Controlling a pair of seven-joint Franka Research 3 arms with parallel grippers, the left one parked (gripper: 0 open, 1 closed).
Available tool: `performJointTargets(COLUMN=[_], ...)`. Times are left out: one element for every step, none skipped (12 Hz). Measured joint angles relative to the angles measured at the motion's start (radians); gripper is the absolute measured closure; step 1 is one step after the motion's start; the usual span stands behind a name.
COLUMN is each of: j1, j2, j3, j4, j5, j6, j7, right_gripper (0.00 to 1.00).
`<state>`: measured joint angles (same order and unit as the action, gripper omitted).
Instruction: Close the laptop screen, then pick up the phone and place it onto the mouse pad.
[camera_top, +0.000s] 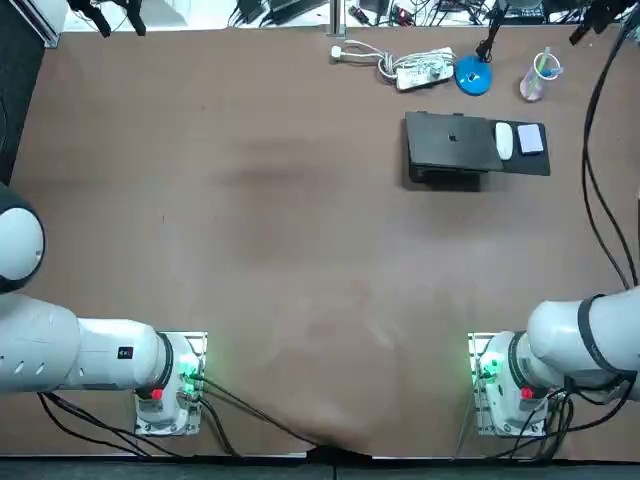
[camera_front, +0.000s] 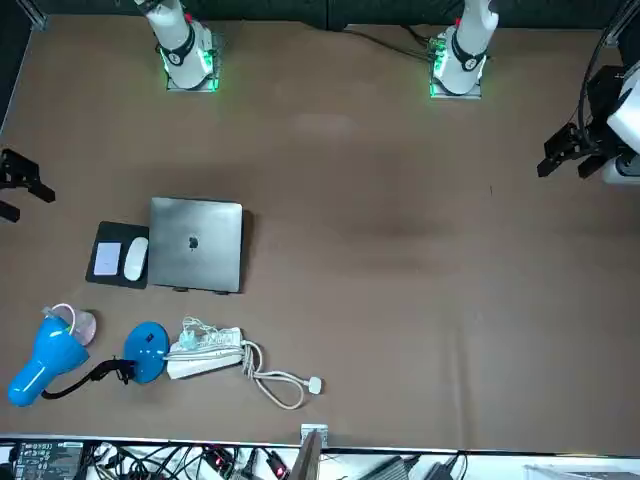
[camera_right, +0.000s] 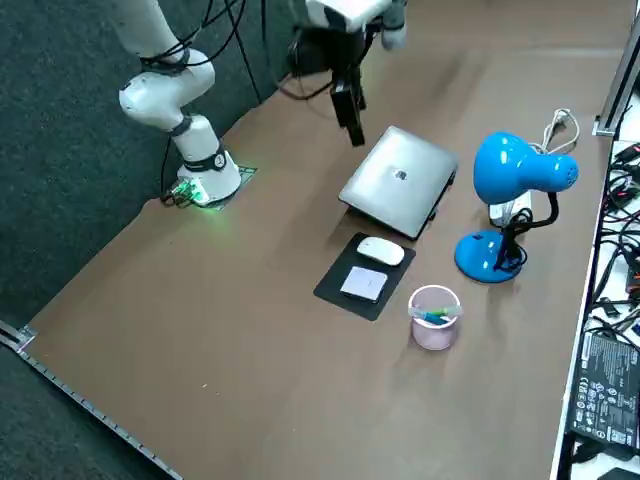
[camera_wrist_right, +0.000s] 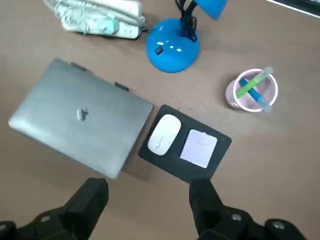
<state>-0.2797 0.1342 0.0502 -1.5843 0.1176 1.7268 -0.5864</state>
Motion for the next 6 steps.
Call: performJointTargets(j1=[0.032,0.063,0.093,0.122,0.153,0.186], j2=[-0.011,-0.024,-0.035,-0.046,-0.056,-0.067], j3=[0.001,0.002,0.002,0.003,0.002,0.002], j4=[0.002,0.003,0.003,0.003,0.003,0.003], j5=[-0.015,-0.023,-0.027,-0.037,-0.06,-0.087], j6=[-0.001,-0.006,-0.02,-0.034,-0.04,-0.047], j7=[0.076,0.148,0.219,0.288,0.357,0.423], right_gripper=[0.0,0.0,0.0,0.0,0.0,0.0])
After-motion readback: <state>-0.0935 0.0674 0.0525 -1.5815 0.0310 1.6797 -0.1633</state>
